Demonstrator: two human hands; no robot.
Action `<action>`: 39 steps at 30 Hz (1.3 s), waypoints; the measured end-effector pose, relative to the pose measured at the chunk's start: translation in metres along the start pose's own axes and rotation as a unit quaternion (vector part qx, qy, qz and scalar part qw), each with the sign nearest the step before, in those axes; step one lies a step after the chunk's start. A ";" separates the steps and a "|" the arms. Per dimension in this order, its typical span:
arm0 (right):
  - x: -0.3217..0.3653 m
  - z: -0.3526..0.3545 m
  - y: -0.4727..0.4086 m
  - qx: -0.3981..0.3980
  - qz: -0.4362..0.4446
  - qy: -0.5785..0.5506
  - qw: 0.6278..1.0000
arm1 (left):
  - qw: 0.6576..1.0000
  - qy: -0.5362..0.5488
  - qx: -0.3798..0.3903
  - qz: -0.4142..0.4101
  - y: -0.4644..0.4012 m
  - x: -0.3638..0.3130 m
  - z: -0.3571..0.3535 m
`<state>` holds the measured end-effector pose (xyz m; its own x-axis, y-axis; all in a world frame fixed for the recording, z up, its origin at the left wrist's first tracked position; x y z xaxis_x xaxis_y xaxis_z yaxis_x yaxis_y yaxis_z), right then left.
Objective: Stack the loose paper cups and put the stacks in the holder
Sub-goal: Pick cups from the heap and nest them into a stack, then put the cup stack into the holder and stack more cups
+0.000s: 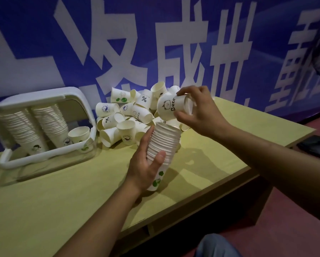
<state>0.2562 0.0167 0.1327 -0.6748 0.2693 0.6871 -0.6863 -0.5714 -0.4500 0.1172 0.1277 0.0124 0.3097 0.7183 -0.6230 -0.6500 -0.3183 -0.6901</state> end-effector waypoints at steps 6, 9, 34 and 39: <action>0.027 -0.036 0.020 0.055 0.003 -0.219 0.974 | 0.999 0.032 -0.026 0.012 0.008 -0.011 0.012; 0.031 -0.055 0.022 0.063 -0.002 -0.272 0.960 | 0.997 0.038 -0.063 0.017 0.012 -0.008 0.032; 0.106 -0.242 0.045 0.266 0.065 -0.297 0.915 | 0.964 -0.156 -0.202 0.077 0.054 0.032 0.207; 0.042 -0.300 0.044 0.344 -0.067 -0.259 0.900 | 0.942 -0.186 -0.264 0.091 0.039 0.034 0.246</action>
<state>0.1158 0.2356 -0.0293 -0.2599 0.0756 0.9627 -0.3009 -0.9536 -0.0064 -0.0681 0.2920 0.0544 -0.1030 0.7576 -0.6445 -0.2020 -0.6504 -0.7322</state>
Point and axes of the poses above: each hand's wrist, its own y-axis away from the middle knuckle, its own z-axis out of the back of the hand, x = y × z, the point moved 10 cm from there along -y, towards the middle knuckle, and after that the axes turned 12 degrees about -z, right-handed, at the moved point
